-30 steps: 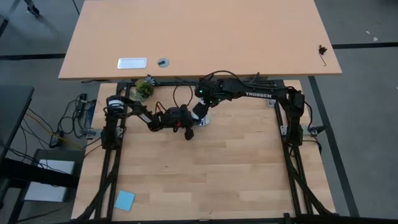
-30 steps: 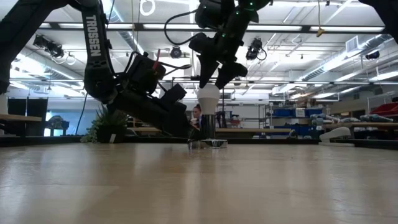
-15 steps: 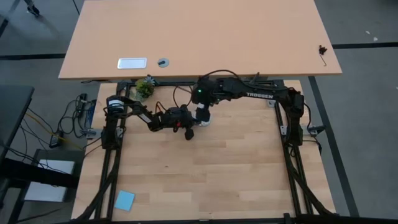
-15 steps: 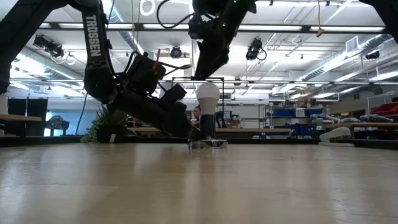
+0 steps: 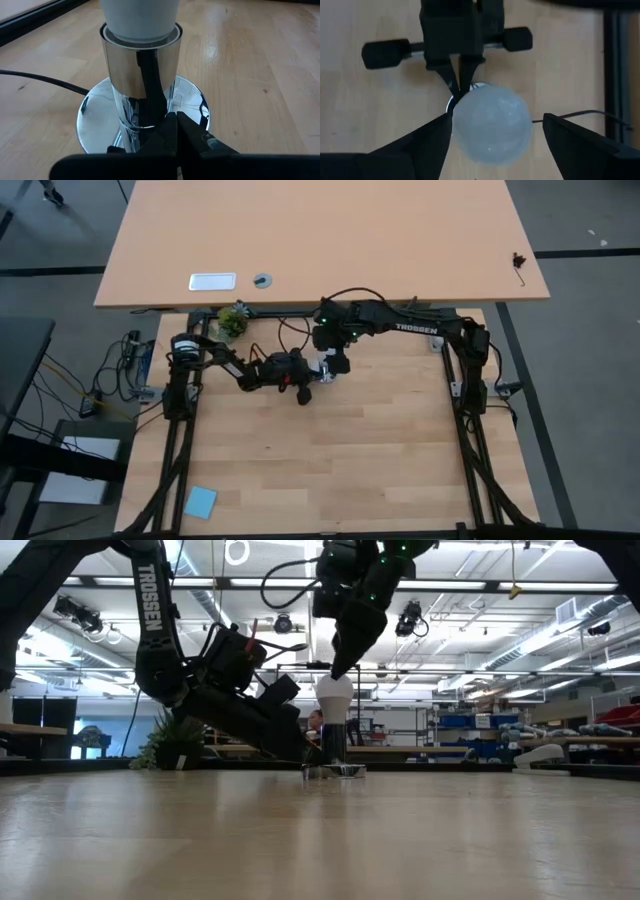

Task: Screw lightbulb
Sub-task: Insert the lightbulb into the lamp

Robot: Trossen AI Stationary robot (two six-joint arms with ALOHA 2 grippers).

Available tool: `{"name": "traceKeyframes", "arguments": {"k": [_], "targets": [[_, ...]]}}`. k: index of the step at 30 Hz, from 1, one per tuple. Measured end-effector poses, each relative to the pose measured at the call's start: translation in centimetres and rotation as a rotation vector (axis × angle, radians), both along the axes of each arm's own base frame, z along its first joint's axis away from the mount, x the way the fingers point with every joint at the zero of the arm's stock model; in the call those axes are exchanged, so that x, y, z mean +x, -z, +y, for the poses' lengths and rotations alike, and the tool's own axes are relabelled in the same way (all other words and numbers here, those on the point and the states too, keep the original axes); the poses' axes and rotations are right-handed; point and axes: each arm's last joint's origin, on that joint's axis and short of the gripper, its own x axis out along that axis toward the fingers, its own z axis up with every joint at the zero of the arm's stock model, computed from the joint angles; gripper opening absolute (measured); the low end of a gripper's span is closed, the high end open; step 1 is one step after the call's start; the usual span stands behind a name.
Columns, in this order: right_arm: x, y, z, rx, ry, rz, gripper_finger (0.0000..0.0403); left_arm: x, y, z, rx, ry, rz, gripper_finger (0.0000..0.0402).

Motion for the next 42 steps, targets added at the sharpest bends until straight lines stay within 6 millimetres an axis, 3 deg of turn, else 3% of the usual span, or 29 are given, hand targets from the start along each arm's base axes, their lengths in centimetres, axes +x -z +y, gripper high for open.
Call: {"name": "traceKeyframes", "arguments": {"k": [9,16,20,23,28,33,42], "targets": [[0.0,1.1,0.0,0.050,0.098,0.001,0.0296,0.0,0.0,0.0,0.001,0.000,0.000,0.0001],[0.2,1.5,0.9,0.122,0.417,-0.024,0.0275,0.0,0.0,0.0,0.001,0.000,0.000,0.0001],[-0.2,2.0,1.5,0.194,0.699,-0.014,0.0284,0.0,0.0,0.0,0.001,0.000,0.000,0.0001],[-0.3,2.3,1.9,0.238,0.761,0.006,0.0297,0.0,0.0,0.0,0.000,-0.001,0.000,0.0001],[-0.3,2.9,2.7,0.229,0.689,0.092,0.0321,0.0,0.0,0.0,-0.003,-0.004,-0.001,0.0001],[0.2,0.5,2.8,0.169,0.540,0.024,0.0338,0.0,0.0,0.0,-0.004,-0.005,-0.001,0.0001],[0.5,-1.0,2.4,-0.018,0.111,0.018,0.0341,0.0,0.0,0.0,-0.004,-0.005,-0.001,0.0001]]}}
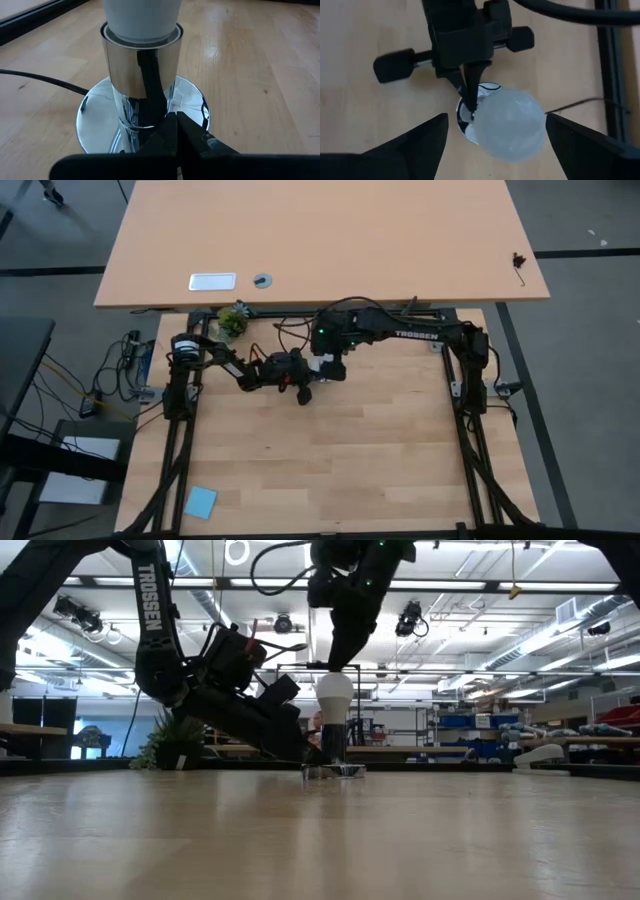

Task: Screw lightbulb
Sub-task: Insert the lightbulb into the lamp

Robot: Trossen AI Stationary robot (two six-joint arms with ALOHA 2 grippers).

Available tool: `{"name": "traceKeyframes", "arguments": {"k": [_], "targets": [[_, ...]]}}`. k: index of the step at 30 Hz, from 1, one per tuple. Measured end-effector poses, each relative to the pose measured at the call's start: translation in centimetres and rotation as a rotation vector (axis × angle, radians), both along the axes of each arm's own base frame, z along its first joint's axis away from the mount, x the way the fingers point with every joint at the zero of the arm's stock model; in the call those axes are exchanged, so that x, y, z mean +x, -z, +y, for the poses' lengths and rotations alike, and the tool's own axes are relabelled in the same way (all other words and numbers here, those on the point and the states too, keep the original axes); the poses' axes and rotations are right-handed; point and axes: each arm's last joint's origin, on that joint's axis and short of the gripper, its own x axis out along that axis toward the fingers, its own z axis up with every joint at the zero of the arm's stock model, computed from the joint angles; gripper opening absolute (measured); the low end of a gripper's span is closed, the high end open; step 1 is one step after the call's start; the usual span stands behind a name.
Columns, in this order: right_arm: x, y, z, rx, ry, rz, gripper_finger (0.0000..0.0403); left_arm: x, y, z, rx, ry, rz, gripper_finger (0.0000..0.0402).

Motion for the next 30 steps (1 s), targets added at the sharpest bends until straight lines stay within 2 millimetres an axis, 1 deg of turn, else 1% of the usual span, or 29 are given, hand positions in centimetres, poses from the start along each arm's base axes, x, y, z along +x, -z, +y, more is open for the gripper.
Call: {"name": "traceKeyframes", "arguments": {"k": [4,9,13,18,23,25,27,30], "targets": [[-0.1,0.1,-0.7,-0.029,-0.050,0.001,0.0329,0.0,0.0,0.0,0.000,0.000,0.000,0.0001],[-0.2,0.1,-1.3,-0.006,-0.057,-0.021,0.0313,0.0,0.0,0.0,-0.001,0.002,0.000,0.0001],[0.0,0.5,-1.3,-0.004,-0.061,-0.031,0.0303,0.0,0.0,0.0,-0.002,0.003,0.000,0.0001],[-0.2,2.0,-1.3,-0.004,-0.081,0.000,0.0298,0.0,0.0,0.0,-0.002,0.003,0.000,0.0001],[-0.1,1.9,-1.3,0.003,-0.059,-0.018,0.0290,0.0,0.0,0.0,-0.001,0.003,0.000,0.0001],[-0.1,1.9,-1.3,0.015,-0.034,-0.021,0.0284,0.0,0.0,0.0,-0.001,0.003,0.000,0.0001],[-0.2,2.0,-1.4,0.035,0.029,-0.025,0.0277,0.0,0.0,0.0,-0.001,0.003,0.000,0.0001],[-0.2,2.0,-1.5,0.079,0.196,-0.039,0.0269,0.0,0.0,0.0,-0.001,0.003,0.000,0.0001]]}}
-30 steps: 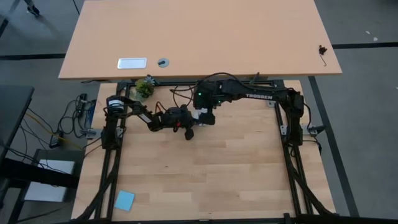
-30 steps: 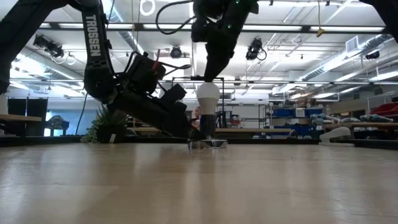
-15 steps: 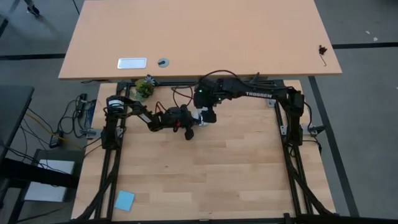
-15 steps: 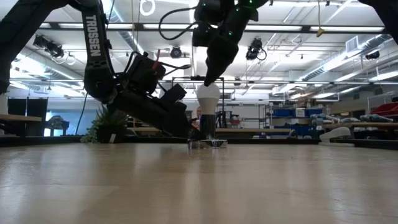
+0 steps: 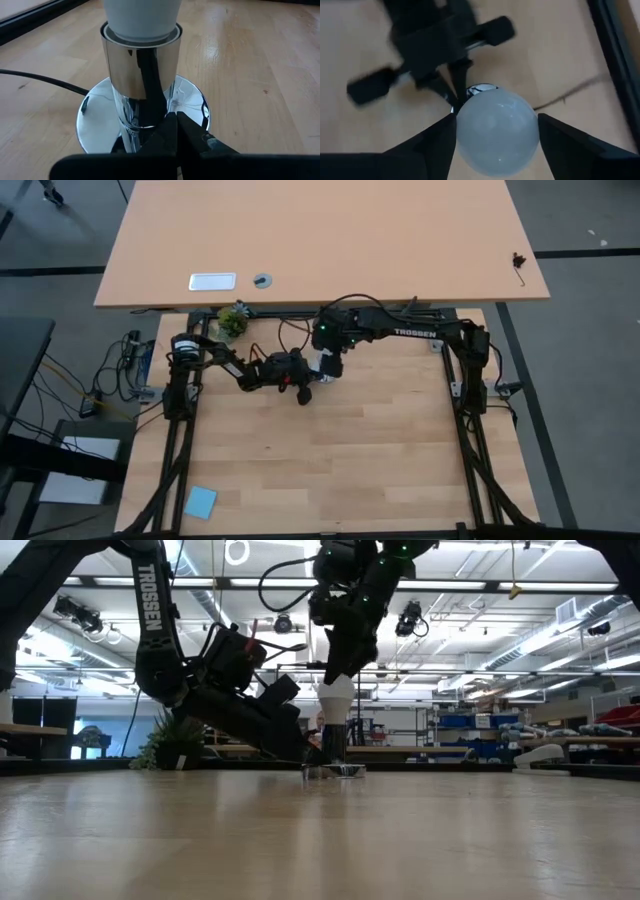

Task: Screw lightbulb
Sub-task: Insert the lightbulb into the lamp

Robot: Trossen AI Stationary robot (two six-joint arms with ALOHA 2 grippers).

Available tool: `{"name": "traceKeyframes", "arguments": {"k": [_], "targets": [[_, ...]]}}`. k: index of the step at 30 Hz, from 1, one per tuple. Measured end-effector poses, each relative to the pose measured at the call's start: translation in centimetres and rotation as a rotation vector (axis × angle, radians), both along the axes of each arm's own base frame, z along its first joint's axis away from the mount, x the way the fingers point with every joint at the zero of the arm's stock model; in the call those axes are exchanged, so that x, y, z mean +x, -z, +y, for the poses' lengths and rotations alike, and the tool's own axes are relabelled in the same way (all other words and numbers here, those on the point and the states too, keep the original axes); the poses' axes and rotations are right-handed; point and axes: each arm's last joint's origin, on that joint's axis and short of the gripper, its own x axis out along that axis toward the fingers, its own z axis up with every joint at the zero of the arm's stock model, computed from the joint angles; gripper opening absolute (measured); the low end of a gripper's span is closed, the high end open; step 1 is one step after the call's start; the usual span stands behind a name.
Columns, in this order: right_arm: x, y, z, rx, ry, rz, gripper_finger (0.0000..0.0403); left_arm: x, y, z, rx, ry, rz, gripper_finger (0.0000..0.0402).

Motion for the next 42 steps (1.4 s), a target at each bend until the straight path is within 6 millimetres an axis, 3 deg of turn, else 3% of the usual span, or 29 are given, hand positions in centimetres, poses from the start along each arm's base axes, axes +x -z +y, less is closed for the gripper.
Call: {"name": "traceKeyframes", "arguments": {"k": [6,11,16,22,27,33,42], "targets": [[-0.3,0.0,0.0,0.153,0.369,-0.029,0.0275,0.0,0.0,0.0,-0.002,-0.001,-0.001,0.0001],[-0.2,0.0,0.1,0.183,0.452,-0.053,0.0287,0.0,0.0,0.0,-0.004,-0.002,-0.001,0.0001],[0.3,-0.2,0.7,0.137,0.346,-0.057,0.0300,0.0,0.0,0.0,-0.005,-0.003,-0.001,0.0001],[0.6,-1.9,0.7,0.059,0.202,-0.074,0.0317,0.0,0.0,0.0,-0.005,-0.003,-0.001,0.0001],[0.7,-3.0,0.7,-0.061,-0.026,-0.056,0.0329,0.0,0.0,0.0,-0.005,-0.003,-0.001,0.0001],[0.1,-1.9,0.0,-0.072,-0.264,-0.007,0.0323,0.0,0.0,0.0,-0.005,-0.003,-0.001,0.0001],[-0.5,0.4,-0.9,-0.044,-0.283,0.029,0.0309,0.0,0.0,0.0,-0.005,-0.003,-0.001,0.0001]]}}
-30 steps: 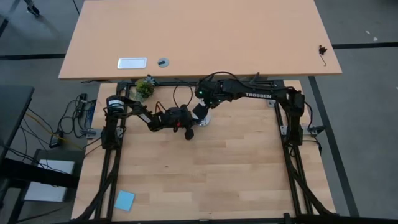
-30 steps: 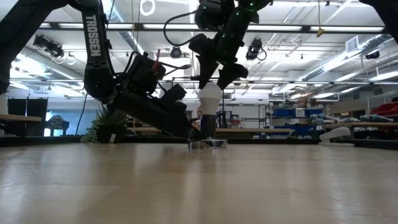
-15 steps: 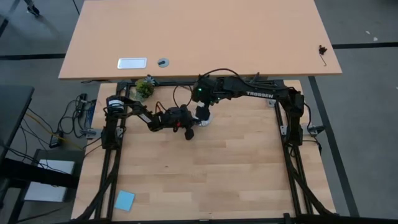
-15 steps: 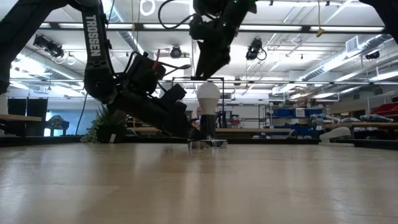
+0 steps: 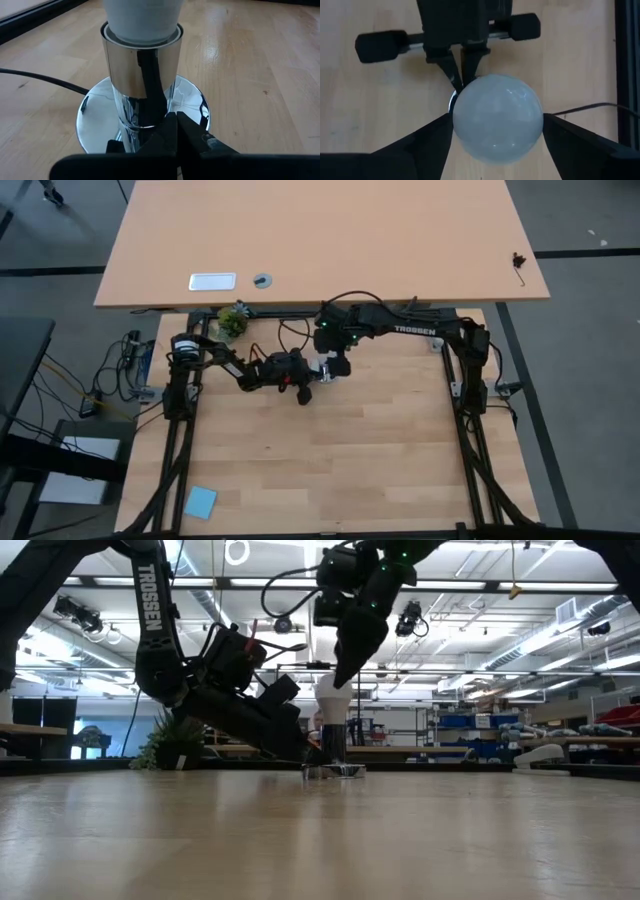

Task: Screw lightbulb
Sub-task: Insert the lightbulb into the lamp

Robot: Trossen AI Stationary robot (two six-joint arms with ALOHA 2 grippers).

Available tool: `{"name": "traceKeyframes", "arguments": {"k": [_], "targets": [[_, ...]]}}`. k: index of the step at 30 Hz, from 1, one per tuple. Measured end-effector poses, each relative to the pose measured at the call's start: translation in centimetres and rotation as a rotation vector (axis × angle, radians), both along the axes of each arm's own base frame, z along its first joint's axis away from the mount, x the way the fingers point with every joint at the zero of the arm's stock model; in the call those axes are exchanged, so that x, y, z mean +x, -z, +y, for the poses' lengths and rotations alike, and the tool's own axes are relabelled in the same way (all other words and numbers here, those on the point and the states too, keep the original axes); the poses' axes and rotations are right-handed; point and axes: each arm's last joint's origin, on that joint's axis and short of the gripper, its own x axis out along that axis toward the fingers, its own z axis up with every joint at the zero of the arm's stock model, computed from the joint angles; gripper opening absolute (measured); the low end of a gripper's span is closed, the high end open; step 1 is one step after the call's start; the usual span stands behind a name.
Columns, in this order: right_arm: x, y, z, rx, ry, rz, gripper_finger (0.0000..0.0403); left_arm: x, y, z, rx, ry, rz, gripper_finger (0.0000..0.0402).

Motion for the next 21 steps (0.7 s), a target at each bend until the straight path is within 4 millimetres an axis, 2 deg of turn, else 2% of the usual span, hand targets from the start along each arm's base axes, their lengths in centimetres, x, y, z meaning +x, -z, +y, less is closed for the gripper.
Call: {"name": "traceKeyframes", "arguments": {"k": [7,16,21], "targets": [[0.2,0.1,0.1,0.063,0.143,-0.032,0.0288,0.0,0.0,0.0,0.000,-0.001,0.000,0.0001],[-0.3,0.5,1.0,0.189,0.649,-0.009,0.0288,0.0,0.0,0.0,0.000,0.000,0.000,0.0001],[0.0,0.9,2.2,0.167,0.596,0.012,0.0306,0.0,0.0,0.0,0.000,0.000,0.000,0.0001]]}}
